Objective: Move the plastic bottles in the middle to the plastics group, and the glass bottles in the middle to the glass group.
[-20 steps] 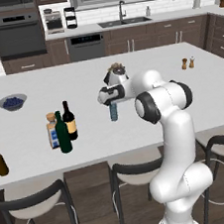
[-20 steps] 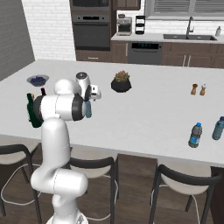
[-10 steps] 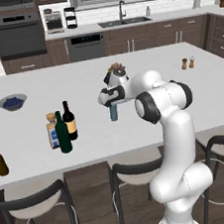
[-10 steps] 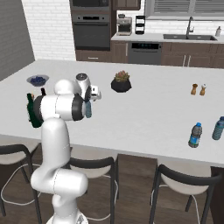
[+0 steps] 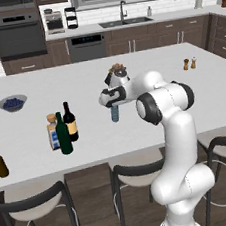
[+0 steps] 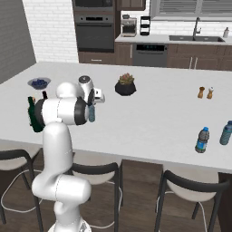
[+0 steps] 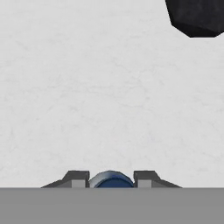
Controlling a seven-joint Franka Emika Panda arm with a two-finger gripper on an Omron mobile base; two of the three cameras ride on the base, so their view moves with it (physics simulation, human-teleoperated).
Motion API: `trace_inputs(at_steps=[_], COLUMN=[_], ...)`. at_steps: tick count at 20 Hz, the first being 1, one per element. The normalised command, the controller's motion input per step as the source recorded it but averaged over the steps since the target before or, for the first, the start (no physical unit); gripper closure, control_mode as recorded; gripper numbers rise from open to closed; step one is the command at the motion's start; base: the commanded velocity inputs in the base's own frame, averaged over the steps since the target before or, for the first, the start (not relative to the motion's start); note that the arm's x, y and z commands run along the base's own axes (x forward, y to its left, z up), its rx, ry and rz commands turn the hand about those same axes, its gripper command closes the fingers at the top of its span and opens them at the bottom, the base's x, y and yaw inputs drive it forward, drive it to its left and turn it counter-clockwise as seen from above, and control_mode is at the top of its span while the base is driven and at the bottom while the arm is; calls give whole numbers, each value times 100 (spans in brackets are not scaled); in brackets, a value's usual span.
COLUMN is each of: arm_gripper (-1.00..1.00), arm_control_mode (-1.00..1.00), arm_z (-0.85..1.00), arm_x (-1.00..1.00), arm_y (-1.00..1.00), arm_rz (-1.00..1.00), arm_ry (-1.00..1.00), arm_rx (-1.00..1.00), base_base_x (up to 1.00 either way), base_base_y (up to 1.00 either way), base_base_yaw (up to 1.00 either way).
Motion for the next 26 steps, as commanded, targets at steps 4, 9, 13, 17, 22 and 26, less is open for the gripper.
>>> trace_inputs(at_steps=[4,9,13,17,22,26], arm_gripper=[100,100,100,100,100,100], arm_control_mode=[-100,-100,-100,-100,-100,-100], arm_z=[7,56,45,18,11,3], arm_x=[-2,-16,-19,-37,-57,-51], arm_y=[-2,-41,-91,-100,-100,-100], arm_rz=[0,-5,-14,-21,-24,-27], arm_ry=[0,0,0,0,0,0], arm_rx=[0,0,0,0,0,0], base_base_x=[0,0,0,0,0,0], base_base_y=[0,0,0,0,0,0], base_base_yaw=[0,0,0,0,0,0])
